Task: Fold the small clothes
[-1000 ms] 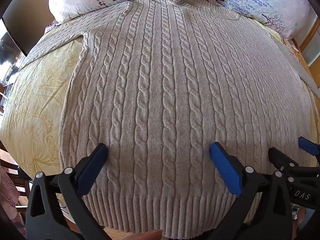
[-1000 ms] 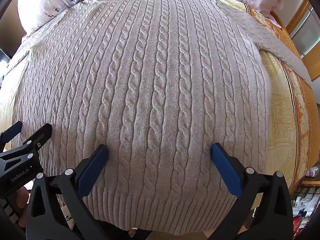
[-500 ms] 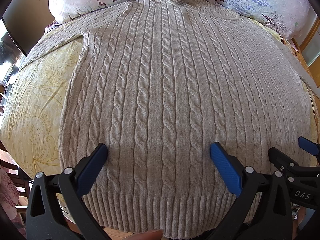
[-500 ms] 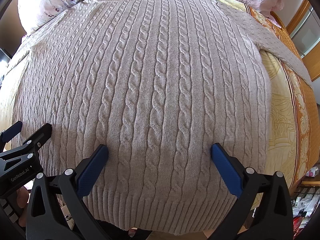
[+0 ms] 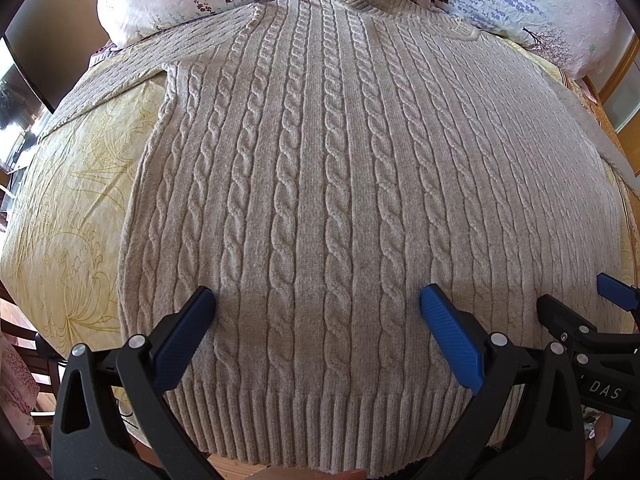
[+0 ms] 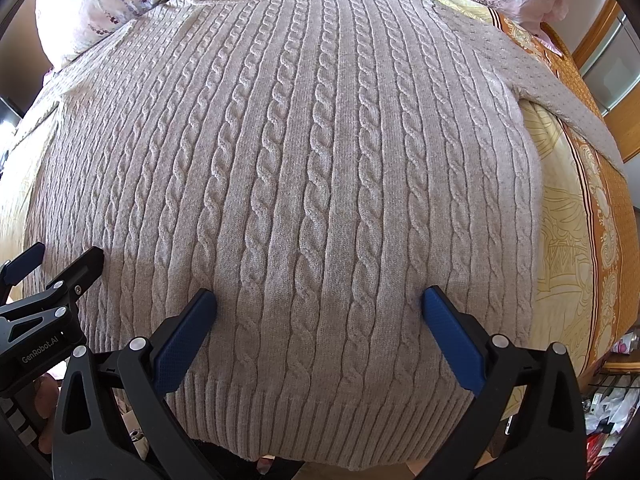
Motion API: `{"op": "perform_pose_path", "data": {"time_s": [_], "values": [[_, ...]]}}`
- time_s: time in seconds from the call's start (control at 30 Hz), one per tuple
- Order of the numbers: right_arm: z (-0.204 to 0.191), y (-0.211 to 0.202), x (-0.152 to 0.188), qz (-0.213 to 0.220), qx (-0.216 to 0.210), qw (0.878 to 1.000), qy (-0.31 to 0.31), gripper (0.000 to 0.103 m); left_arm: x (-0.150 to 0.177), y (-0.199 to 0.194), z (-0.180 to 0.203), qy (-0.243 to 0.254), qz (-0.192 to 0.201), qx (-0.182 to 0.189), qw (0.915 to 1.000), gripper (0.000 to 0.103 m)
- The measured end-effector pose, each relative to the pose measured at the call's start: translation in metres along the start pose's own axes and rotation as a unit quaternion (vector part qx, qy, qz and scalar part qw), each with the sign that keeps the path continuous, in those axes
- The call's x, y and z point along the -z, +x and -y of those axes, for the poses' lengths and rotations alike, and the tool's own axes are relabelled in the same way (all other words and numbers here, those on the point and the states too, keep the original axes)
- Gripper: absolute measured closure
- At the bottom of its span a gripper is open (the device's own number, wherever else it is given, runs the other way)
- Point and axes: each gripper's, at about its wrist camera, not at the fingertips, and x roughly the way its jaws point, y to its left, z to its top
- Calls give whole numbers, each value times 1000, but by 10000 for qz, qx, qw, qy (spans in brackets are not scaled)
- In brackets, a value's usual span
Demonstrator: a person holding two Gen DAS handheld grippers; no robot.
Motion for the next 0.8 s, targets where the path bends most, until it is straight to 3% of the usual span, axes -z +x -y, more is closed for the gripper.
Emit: {"op": "perform_pose_path", "data": {"time_s": [0.8], "values": [[0, 0, 1, 20, -2, 10000, 21, 1, 0, 0, 0, 18, 9, 3, 10000, 2]]}}
